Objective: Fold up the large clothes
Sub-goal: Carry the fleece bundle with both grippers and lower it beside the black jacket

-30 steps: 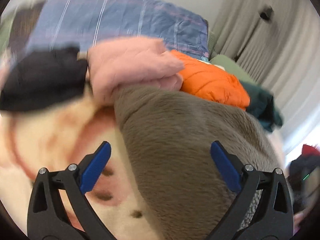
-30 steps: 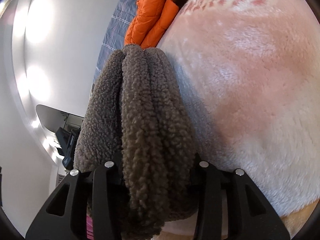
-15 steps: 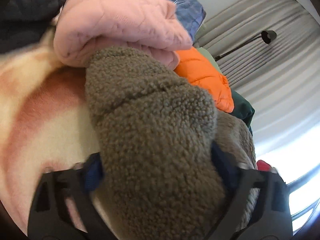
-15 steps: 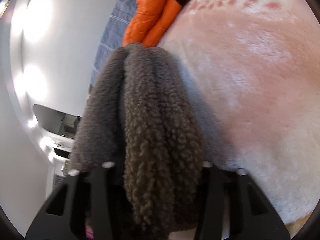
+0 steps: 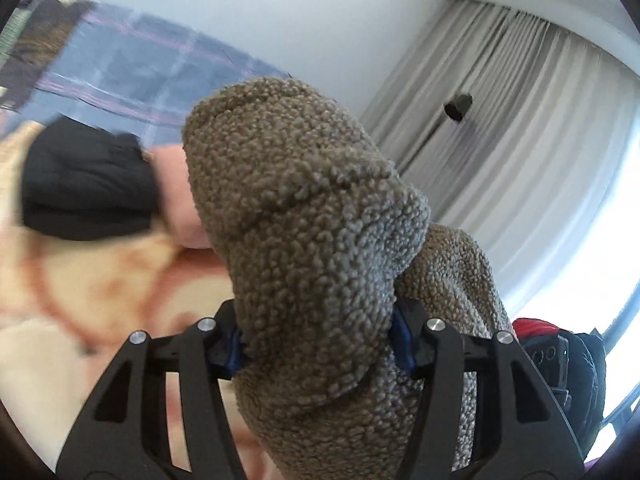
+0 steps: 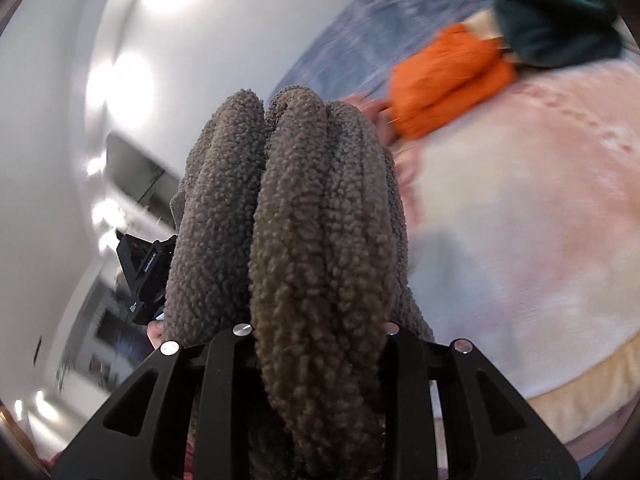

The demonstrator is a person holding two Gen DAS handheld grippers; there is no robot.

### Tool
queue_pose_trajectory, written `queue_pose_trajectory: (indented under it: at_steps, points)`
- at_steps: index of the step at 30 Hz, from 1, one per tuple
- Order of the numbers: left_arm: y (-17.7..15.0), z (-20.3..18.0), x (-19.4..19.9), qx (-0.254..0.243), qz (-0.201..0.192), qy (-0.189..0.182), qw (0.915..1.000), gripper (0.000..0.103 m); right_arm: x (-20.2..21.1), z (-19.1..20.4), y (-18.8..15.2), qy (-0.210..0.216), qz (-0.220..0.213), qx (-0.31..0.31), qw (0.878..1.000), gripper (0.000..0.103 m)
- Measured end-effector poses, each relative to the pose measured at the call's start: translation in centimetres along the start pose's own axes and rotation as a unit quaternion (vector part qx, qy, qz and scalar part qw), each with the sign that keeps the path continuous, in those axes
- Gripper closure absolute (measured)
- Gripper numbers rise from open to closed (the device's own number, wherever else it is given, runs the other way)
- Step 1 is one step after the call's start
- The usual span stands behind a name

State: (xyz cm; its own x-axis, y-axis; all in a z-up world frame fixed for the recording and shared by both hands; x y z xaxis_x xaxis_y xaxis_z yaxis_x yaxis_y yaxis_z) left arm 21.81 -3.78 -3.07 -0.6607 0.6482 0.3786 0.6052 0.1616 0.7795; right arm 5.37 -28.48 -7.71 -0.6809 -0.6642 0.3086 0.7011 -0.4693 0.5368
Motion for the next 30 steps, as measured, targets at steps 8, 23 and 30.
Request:
queue_pose_trajectory:
  at_steps: [8, 23, 30]
  points:
    - [-1.4, 9.7, 16.2, 0.033, -0.063, 0.147, 0.9865, 0.045, -13.9, 8.5, -6.1, 0.067, 0.155, 0.06, 0.984, 0.076]
    - [5.4, 26.1, 29.3, 0.081, -0.127, 0.284, 0.9469, 0.046, -36.6, 18.4, -7.4, 0.136, 0.266, 0.109, 0.948, 0.076]
    - [14.3, 35.6, 25.6, 0.072, -0.127, 0.315, 0.9378, 0.046, -46.5, 19.5, -2.8, 0.137, 0.24, 0.1, 0.956, 0.076]
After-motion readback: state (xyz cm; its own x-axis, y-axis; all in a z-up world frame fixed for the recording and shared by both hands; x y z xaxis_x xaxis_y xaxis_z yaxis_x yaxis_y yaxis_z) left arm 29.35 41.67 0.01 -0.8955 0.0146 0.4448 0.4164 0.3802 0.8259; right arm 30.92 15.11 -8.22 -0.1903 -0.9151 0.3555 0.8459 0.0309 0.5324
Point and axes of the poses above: each gripper's, at about its wrist camera, not at the fingertips, and x roughly against the way its jaws point, z to its left, y to its top, the point moved 9 cm from there along -x, roughly the way its jaws point, and after that the axes turned 5 degrees about y, right-handed, at the moved point
